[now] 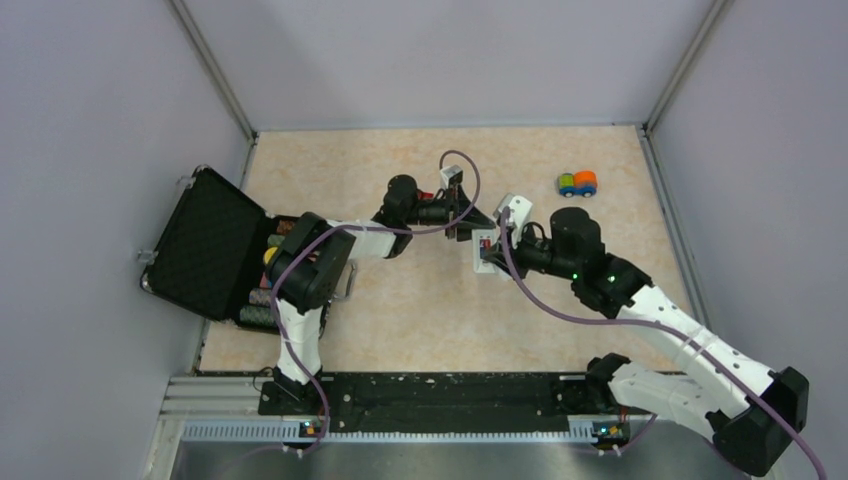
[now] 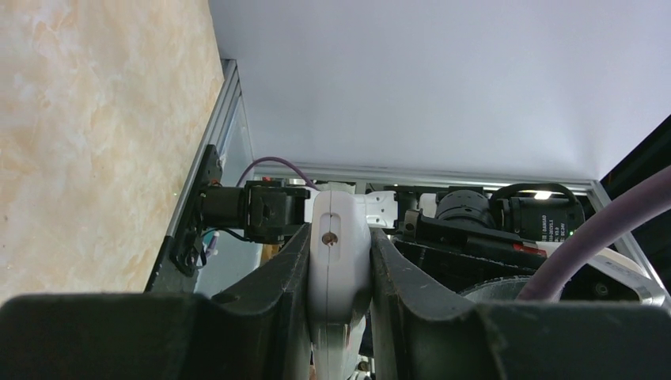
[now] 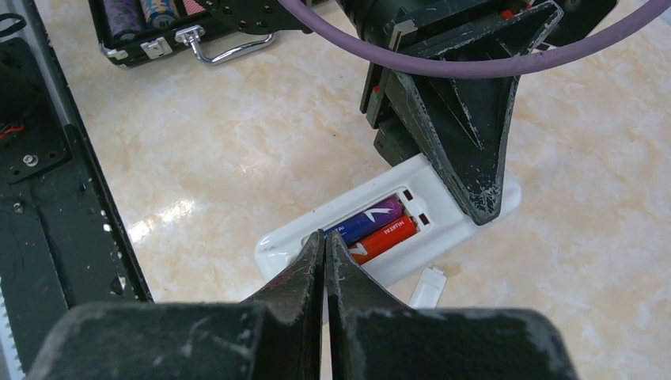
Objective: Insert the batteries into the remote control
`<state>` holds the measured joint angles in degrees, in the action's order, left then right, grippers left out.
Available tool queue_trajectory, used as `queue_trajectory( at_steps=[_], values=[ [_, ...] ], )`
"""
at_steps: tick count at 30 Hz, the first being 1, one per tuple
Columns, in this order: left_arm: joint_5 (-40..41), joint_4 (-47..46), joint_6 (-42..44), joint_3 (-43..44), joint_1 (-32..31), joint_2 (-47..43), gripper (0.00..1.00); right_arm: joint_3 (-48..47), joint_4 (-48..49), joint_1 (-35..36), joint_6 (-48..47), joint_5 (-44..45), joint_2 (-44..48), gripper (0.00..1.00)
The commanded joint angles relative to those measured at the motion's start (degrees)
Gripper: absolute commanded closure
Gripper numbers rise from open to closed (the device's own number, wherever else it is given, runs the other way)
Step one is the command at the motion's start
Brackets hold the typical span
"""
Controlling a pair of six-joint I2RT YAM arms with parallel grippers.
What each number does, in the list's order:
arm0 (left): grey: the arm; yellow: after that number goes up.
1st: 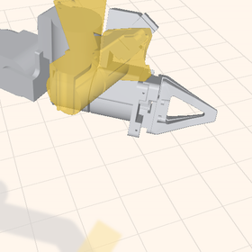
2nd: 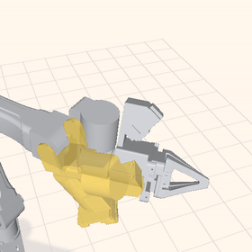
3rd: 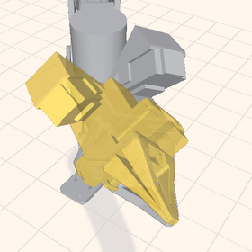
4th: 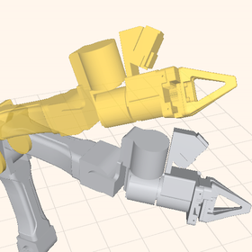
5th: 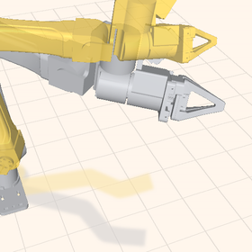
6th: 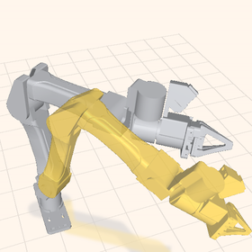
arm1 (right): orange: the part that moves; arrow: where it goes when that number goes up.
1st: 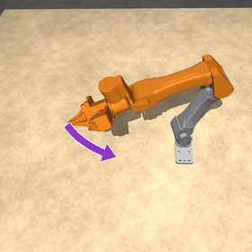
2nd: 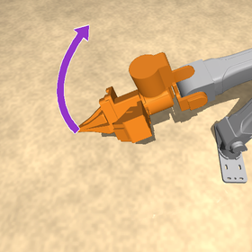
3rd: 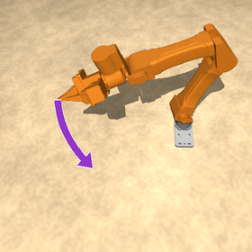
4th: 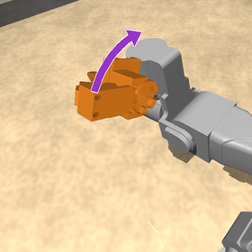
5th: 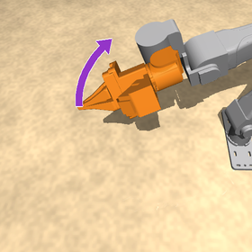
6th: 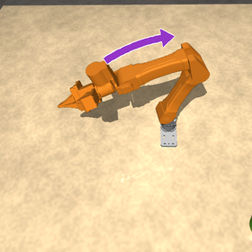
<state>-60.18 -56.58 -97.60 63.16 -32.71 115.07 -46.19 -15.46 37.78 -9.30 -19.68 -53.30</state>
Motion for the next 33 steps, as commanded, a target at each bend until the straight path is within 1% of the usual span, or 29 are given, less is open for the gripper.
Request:
queue_trajectory(
  at_steps=[1,8,12,15,16,18,19,21,23,25,28,31,33],
  values=[
    [-2.12,-2.89,0.23,1.60,-0.81,-2.31,1.00,-1.91,-1.77,0.36,1.85,5.76,-3.50,1.00],
    [-2.71,5.18,9.28,2.55,-0.66,-5.40,1.00,-3.47,-4.21,0.36,4.14,6.97,-6.74,1.00],
    [-2.47,8.76,12.49,2.61,-0.42,-6.30,1.00,-4.28,-4.60,0.37,4.67,6.93,-7.34,1.00],
    [-1.94,11.60,15.45,2.50,-0.11,-6.98,1.00,-6.00,-4.49,0.37,7.18,6.28,-7.44,1.00],
    [-1.59,13.17,16.86,2.48,0.11,-7.35,1.00,-6.92,-4.58,0.39,9.49,6.55,-7.46,1.00],
    [-0.47,17.50,21.32,2.38,0.57,-8.39,1.00,-9.66,-5.46,0.38,12.76,7.32,-7.16,1.00],
    [0.35,20.83,24.61,2.42,0.83,-9.23,1.00,-11.07,-5.89,0.37,13.91,7.46,-6.80,0.98],
    [2.90,29.93,32.86,3.01,1.37,-11.08,1.00,-13.91,-6.28,0.25,16.67,7.92,-5.82,0.79],
    [5.37,37.06,40.22,3.73,1.61,-12.79,1.00,-16.47,-6.61,0.28,19.23,9.17,-4.67,0.67],
    [7.32,41.44,45.72,3.66,1.76,-14.61,1.00,-18.38,-7.65,0.29,21.81,13.26,-3.56,0.59],
    [9.11,42.83,49.22,1.88,2.56,-17.21,1.00,-20.92,-11.65,0.10,24.96,19.01,-3.94,0.52],
    [10.84,39.60,48.92,-2.31,4.34,-21.09,1.00,-21.10,-15.88,-0.74,28.45,24.26,-5.18,0.52],
    [12.70,38.67,49.29,-5.05,5.45,-24.13,1.00,-19.47,-17.96,-2.16,30.57,23.98,-6.79,0.53]
  ],
)
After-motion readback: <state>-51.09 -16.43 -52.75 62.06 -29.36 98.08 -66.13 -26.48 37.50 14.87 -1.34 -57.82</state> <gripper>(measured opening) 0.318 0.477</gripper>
